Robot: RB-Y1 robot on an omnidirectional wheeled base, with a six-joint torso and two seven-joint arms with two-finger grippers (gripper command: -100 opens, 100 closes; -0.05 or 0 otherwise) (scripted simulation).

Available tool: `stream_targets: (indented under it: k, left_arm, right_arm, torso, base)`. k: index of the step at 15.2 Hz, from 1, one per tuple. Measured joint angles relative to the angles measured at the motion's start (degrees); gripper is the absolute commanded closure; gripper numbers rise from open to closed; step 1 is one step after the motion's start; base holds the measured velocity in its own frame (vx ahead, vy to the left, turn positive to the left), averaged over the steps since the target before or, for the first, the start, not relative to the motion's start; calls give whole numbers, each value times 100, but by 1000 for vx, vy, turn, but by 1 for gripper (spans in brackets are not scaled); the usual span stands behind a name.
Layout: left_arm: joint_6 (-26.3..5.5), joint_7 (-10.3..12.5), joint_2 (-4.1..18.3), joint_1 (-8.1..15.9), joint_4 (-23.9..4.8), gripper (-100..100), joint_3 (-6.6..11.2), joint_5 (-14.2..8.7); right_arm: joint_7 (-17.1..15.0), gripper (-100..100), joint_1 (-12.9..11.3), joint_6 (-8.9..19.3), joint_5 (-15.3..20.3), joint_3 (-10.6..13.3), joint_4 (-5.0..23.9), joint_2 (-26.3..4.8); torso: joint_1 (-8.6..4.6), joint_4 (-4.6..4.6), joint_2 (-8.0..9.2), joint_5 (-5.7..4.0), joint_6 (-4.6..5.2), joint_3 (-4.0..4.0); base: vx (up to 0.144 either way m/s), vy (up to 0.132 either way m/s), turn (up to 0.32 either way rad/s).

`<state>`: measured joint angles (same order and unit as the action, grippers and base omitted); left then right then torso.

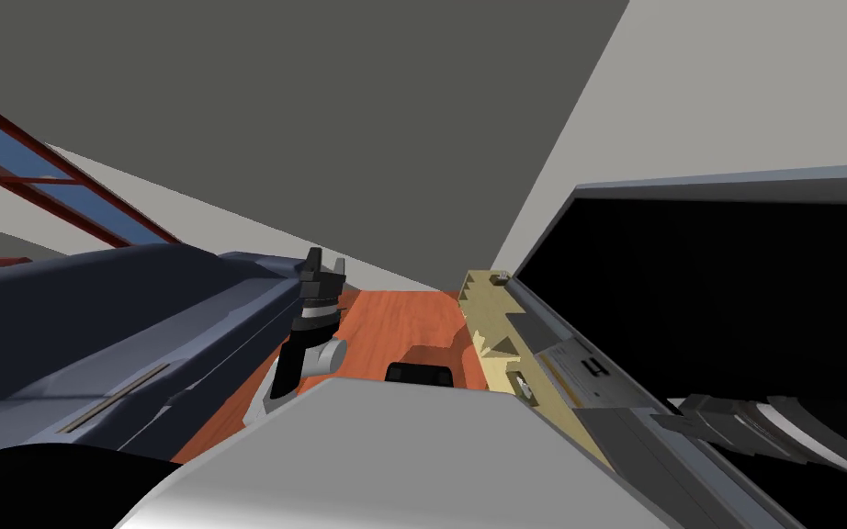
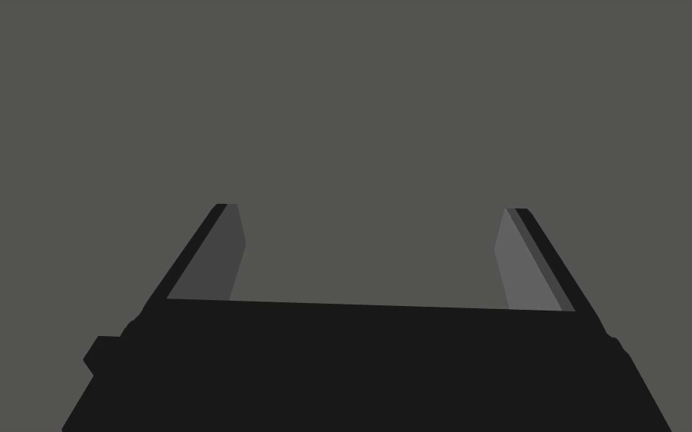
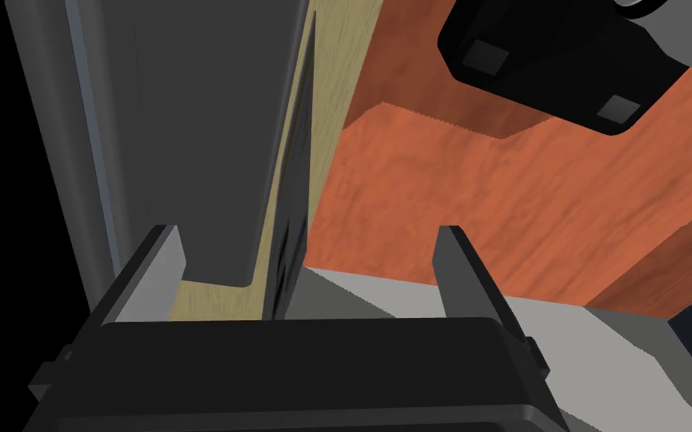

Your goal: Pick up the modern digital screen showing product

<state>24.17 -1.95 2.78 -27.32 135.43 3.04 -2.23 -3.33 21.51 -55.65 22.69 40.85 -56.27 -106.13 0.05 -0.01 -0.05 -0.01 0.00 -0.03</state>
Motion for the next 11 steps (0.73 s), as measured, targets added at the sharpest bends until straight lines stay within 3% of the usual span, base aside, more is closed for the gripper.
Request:
stream_targets:
  k: [2, 3, 8, 11]
  left_arm:
    - [0, 0, 0, 0, 0, 0, 0, 0]
    - [0, 0, 0, 0, 0, 0, 0, 0]
    - [0, 0, 0, 0, 0, 0, 0, 0]
    - [0, 0, 0, 0, 0, 0, 0, 0]
  right_arm:
    - [84, -100, 66, 111, -17, 18, 50, 179]
    - [101, 100, 70, 132, -13, 20, 60, 202]
    - [89, 100, 68, 124, -21, 18, 57, 204]
    - [14, 100, -12, 14, 21, 3, 27, 37]
  torso:
    - [-10, 1, 2, -3, 1, 2]
    - [-10, 1, 4, -1, 1, 3]
    - [-11, 1, 9, -3, -3, 5]
    - [-9, 3, 16, 5, -2, 9]
  base:
    - [14, -6, 45]
    - [0, 0, 0]
    - [-2, 1, -11]
    - [-15, 4, -49]
